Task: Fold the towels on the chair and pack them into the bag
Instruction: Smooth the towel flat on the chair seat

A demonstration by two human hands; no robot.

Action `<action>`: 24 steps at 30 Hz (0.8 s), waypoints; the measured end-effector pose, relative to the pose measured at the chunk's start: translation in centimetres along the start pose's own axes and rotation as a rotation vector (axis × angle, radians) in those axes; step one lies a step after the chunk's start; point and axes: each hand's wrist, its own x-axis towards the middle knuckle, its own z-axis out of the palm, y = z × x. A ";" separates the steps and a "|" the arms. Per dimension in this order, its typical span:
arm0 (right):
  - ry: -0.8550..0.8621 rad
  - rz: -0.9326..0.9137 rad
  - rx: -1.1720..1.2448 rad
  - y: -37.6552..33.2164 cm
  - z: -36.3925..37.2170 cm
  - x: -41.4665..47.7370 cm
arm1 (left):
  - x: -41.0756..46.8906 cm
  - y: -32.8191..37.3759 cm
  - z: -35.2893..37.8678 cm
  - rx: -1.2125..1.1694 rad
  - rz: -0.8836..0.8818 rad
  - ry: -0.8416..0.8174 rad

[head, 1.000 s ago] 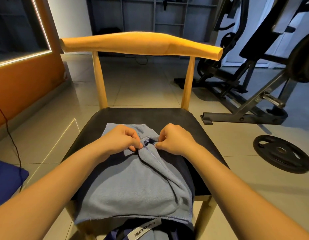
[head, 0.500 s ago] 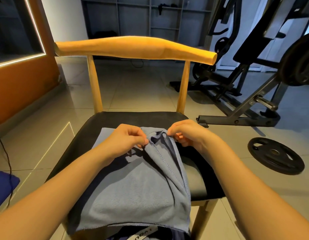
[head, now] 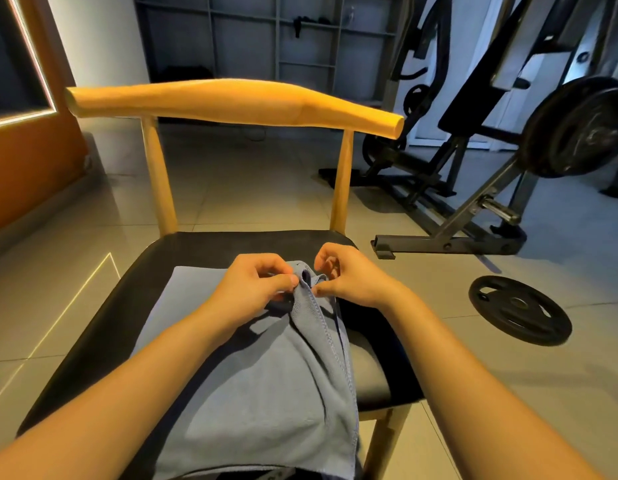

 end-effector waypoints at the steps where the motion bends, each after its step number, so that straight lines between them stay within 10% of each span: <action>1: 0.021 -0.025 -0.027 0.1 0.1 0.1 | 0.0 0.0 -0.1 0.003 0.002 0.001; 7: 0.111 -0.094 -0.124 0.2 0.0 0.3 | 0.3 -0.1 -0.4 -0.014 0.003 0.006; 12: 0.228 0.096 0.361 0.2 -1.1 0.4 | 0.2 0.3 -0.1 0.027 0.063 -0.115; 17: 0.228 0.586 0.652 1.0 -0.6 0.6 | 2.2 -0.5 -4.0 0.570 0.131 -0.036; 24: 0.267 0.470 0.365 1.1 0.5 2.2 | 3.6 -4.9 -7.9 1.078 -0.103 0.000</action>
